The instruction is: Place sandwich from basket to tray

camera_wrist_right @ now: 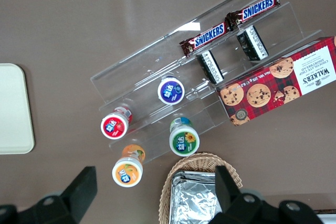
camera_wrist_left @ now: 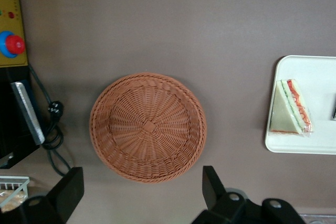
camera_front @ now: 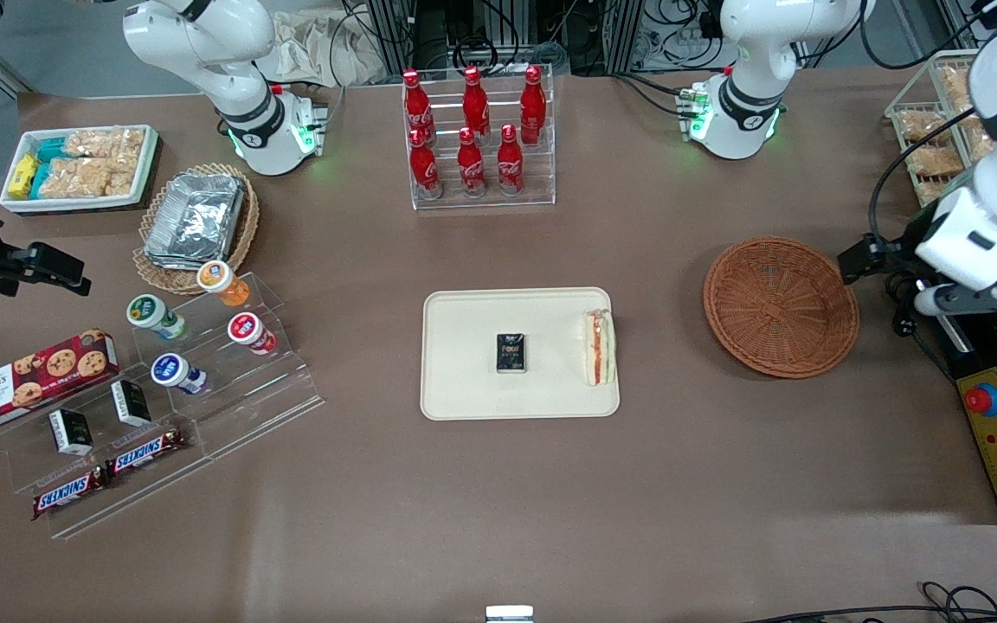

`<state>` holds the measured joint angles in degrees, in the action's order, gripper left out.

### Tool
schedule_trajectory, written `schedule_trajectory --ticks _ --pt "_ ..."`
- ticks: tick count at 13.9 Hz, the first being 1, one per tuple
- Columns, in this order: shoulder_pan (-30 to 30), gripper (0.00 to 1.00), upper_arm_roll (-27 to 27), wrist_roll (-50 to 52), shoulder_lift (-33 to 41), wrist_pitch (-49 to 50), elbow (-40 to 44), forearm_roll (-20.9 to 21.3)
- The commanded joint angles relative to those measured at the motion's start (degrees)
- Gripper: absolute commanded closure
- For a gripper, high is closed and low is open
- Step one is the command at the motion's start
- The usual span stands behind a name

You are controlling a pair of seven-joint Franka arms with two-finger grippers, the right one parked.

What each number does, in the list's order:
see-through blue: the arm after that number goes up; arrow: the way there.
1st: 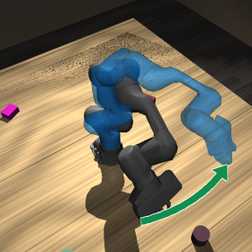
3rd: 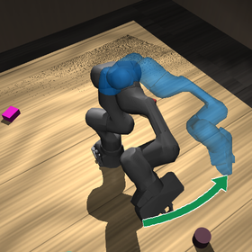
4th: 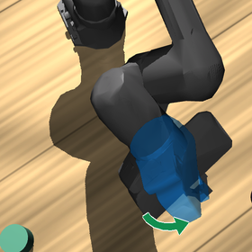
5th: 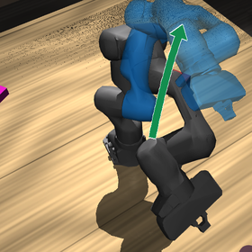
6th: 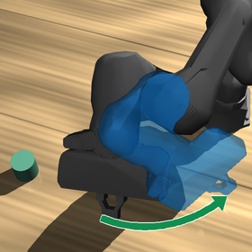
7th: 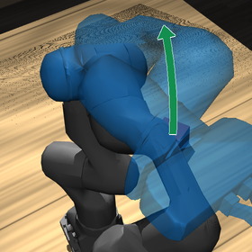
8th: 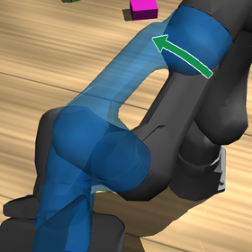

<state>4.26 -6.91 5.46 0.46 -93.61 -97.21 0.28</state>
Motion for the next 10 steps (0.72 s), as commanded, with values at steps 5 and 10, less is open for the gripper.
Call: schedule_trajectory --ticks 5,10 --pt "-1.5 0.0 3.0 -5.1 1.7 6.8 5.1 -0.4" --pt "-0.7 0.0 3.0 -5.1 1.4 6.7 5.1 0.1"
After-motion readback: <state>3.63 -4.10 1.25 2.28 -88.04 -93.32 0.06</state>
